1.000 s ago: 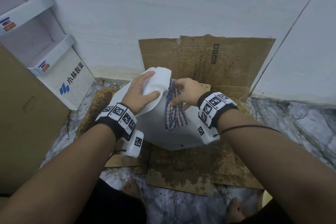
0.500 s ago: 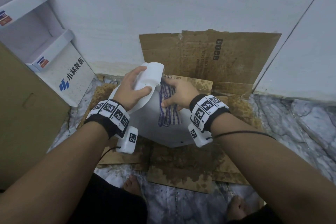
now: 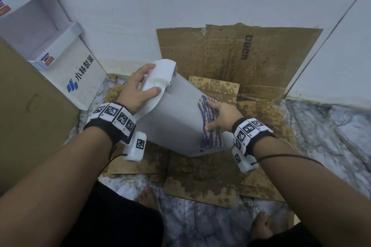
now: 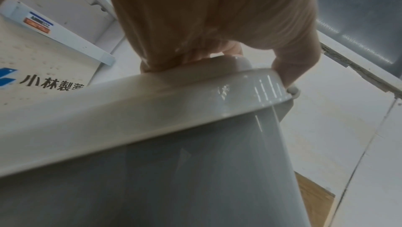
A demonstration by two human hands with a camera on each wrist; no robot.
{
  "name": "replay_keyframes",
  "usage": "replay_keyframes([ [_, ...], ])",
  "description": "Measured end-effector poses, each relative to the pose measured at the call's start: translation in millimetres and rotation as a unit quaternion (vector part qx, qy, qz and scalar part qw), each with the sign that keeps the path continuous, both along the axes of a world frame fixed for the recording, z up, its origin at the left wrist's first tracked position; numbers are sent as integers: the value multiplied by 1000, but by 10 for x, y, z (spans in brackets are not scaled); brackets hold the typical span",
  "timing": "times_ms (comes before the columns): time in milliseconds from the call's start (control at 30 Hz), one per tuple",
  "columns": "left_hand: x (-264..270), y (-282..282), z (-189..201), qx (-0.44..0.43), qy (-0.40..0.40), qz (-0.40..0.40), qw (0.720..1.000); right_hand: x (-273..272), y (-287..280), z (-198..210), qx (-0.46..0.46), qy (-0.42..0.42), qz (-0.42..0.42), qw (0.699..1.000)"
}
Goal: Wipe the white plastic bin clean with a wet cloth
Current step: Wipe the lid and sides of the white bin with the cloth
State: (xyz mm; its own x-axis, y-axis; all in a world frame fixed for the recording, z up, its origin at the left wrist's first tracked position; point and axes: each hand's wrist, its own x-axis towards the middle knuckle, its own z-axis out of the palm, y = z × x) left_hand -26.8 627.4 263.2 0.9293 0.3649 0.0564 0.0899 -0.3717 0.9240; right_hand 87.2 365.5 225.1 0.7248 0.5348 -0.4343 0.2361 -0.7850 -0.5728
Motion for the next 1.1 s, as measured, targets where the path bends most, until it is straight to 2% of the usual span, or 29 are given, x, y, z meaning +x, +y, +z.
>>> replay_keyframes([
  [367,0,86,6,-28,-8,-2,1000,166,-362,-392,-55,-15,-20,998],
  [767,3,94,29,-27,-9,-2,1000,188,-653,-558,-46,47,-112,992],
  [867,-17,96,27,-19,-10,-11,1000,230,-671,-461,16,96,-143,985],
  [933,-25,120,7,-16,-11,-10,1000,284,-625,-279,36,91,-146,984],
  [1100,-15,141,-21,-5,5,-4,1000,344,-284,327,138,92,-98,981],
])
